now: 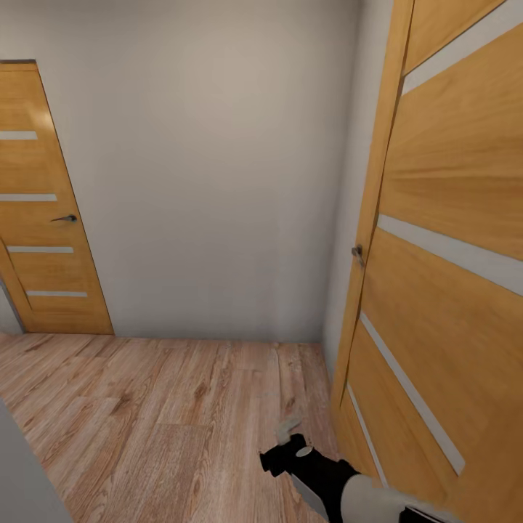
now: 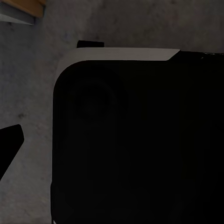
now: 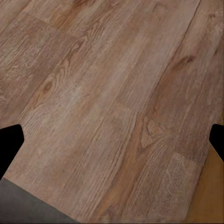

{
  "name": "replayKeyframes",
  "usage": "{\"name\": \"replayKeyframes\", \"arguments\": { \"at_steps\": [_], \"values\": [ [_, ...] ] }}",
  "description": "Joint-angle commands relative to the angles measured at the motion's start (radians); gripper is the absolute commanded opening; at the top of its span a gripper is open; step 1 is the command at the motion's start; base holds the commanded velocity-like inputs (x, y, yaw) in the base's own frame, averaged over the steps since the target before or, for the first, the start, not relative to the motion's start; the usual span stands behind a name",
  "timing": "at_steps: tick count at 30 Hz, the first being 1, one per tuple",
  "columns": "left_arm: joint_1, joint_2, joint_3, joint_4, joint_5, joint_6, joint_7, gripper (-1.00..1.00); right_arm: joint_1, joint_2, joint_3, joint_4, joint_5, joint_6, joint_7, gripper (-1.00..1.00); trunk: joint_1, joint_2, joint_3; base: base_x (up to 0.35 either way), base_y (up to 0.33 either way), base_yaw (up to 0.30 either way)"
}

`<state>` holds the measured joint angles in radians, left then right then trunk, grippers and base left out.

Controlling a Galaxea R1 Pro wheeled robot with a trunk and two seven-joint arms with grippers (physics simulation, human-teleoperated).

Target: Move the two storage containers from the living room to the garage. In the garage, place one container on the floor and stack the other container on top of it (either order is fine).

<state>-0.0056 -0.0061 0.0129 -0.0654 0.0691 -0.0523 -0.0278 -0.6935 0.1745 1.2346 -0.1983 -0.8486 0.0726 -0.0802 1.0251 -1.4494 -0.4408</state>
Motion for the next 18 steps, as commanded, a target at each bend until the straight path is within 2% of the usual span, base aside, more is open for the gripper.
{"name": "replayKeyframes", "arguments": {
  "at_steps": [1,4,7,10,11,12,13,15,18],
  "values": [
    [-0.001,0.0,0.001,0.001,0.007,-0.003,-0.003,1.0,0.025,0.0,0.008,0.023,-0.003,-0.014,0.002,1.0,0.0,-0.001,-0.001,0.0,0.0,0.0],
    [-0.001,0.0,0.001,0.001,0.007,-0.003,-0.003,1.0,0.065,-0.014,0.009,0.041,-0.002,-0.038,0.022,1.0,0.0,-0.001,-0.001,0.0,0.0,0.0],
    [-0.001,0.0,0.001,0.001,0.008,-0.003,-0.003,1.0,0.09,-0.053,0.009,0.047,-0.002,-0.052,0.055,1.0,0.0,-0.001,-0.001,0.0,0.0,0.0],
    [-0.001,0.0,0.001,0.001,0.008,-0.003,-0.003,1.0,0.125,-0.113,0.009,0.05,-0.002,-0.062,0.097,1.0,0.0,-0.001,-0.001,0.0,0.0,0.0],
    [-0.001,0.0,0.001,0.001,0.007,-0.003,-0.003,1.0,0.151,-0.146,0.009,0.05,-0.002,-0.075,0.107,1.0,0.0,-0.001,-0.001,0.0,0.0,0.0],
    [-0.001,0.0,0.001,0.001,0.007,-0.003,-0.003,1.0,0.17,-0.165,0.009,0.051,-0.002,-0.085,0.111,1.0,0.0,-0.001,-0.001,0.0,0.0,0.0],
    [-0.001,0.0,0.001,0.001,0.007,-0.003,-0.003,1.0,0.18,-0.175,0.009,0.051,-0.003,-0.091,0.113,1.0,0.0,-0.001,-0.001,0.0,0.0,0.0],
    [-0.001,0.0,0.001,0.001,0.008,-0.003,-0.003,1.0,0.231,-0.207,0.009,0.051,-0.002,-0.117,0.116,1.0,0.0,-0.001,-0.001,0.0,0.0,0.0],
    [-0.001,0.0,0.002,0.001,0.008,-0.003,-0.003,1.0,0.31,-0.24,0.009,0.051,-0.001,-0.149,0.119,1.0,0.0,-0.001,-0.001,0.0,0.0,0.0]
  ]
}}
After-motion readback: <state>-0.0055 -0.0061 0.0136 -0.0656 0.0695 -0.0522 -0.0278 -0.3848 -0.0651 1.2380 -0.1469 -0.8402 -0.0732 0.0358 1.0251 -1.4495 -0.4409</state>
